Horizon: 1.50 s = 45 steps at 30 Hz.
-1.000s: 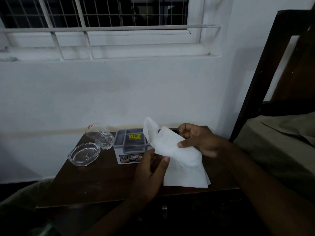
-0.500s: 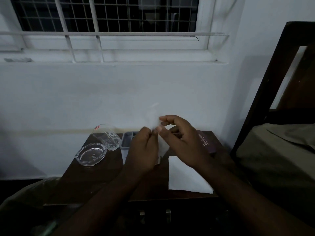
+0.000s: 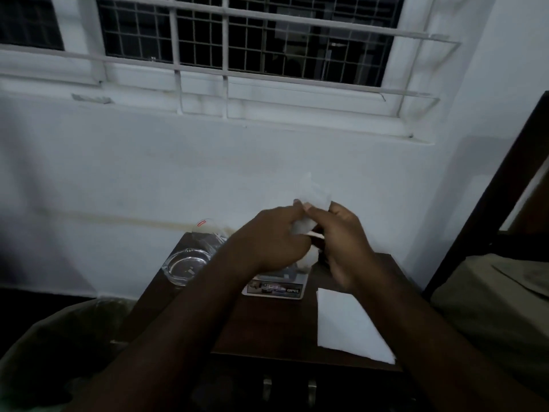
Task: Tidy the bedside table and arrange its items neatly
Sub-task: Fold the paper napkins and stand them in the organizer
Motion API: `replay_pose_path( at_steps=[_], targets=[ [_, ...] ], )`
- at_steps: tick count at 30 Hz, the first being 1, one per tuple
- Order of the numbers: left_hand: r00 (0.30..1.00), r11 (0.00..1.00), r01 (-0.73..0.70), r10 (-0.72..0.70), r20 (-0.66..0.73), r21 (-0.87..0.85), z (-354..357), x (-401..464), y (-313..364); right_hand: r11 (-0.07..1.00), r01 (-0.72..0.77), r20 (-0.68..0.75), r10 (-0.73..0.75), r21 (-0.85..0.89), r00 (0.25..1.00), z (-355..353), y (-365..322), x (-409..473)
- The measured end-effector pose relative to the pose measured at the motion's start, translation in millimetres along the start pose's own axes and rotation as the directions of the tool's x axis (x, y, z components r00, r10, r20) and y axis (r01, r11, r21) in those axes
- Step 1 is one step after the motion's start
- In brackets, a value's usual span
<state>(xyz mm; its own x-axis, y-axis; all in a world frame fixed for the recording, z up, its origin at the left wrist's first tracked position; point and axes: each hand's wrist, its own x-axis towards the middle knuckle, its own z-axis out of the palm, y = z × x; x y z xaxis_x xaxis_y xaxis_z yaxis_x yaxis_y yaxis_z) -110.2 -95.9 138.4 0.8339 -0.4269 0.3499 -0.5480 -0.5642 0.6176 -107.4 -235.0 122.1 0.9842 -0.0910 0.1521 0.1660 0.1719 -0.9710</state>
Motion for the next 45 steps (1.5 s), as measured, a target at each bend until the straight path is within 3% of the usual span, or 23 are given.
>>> replay_pose_path(
  at_steps=[3, 6, 8, 13, 18, 21, 33, 38, 43, 45],
  targets=[
    [0.992, 0.997, 0.054, -0.061, -0.112, -0.061, -3, 15, -26, 0.969, 0.085, -0.032, -0.094, -0.230, 0.995, 1, -1, 29],
    [0.955, 0.987, -0.018, -0.031, -0.295, -0.161, 1, 22, -54, 0.903, 0.121, 0.050, -0.111, -0.412, 0.993, -2, 0, 57],
    [0.938, 0.978, -0.056, -0.018, -0.346, -0.202, 8, 25, -74, 0.867, 0.138, 0.107, -0.099, -0.478, 0.989, -2, 2, 70],
    [0.948, 0.966, 0.008, -0.090, -0.304, -0.259, 25, 34, -112, 0.834, 0.172, 0.182, -0.087, -0.524, 0.979, 0, 16, 89],
    [0.897, 0.979, 0.027, -0.113, -0.427, -0.203, 28, 40, -128, 0.837, 0.197, 0.255, -0.071, -0.510, 0.964, 7, 21, 98],
    [0.870, 0.984, 0.002, -0.090, -0.485, -0.179, 28, 44, -136, 0.760, 0.233, 0.292, -0.060, -0.607, 0.955, 9, 24, 104],
    [0.907, 0.994, -0.043, -0.005, -0.421, -0.103, 42, 48, -150, 0.574, 0.252, 0.209, -0.141, -0.779, 0.968, -10, 54, 123],
    [0.931, 0.991, -0.018, -0.031, -0.363, -0.133, 52, 50, -151, 0.510, 0.212, 0.223, -0.041, -0.833, 0.974, -21, 57, 125],
    [0.926, 0.996, 0.000, -0.032, -0.377, -0.085, 56, 50, -152, 0.563, 0.187, 0.205, -0.032, -0.805, 0.978, -23, 60, 124],
    [0.931, 0.997, 0.012, -0.040, -0.363, -0.078, 58, 51, -152, 0.534, 0.203, 0.225, -0.024, -0.821, 0.974, -21, 60, 124]
  ],
)
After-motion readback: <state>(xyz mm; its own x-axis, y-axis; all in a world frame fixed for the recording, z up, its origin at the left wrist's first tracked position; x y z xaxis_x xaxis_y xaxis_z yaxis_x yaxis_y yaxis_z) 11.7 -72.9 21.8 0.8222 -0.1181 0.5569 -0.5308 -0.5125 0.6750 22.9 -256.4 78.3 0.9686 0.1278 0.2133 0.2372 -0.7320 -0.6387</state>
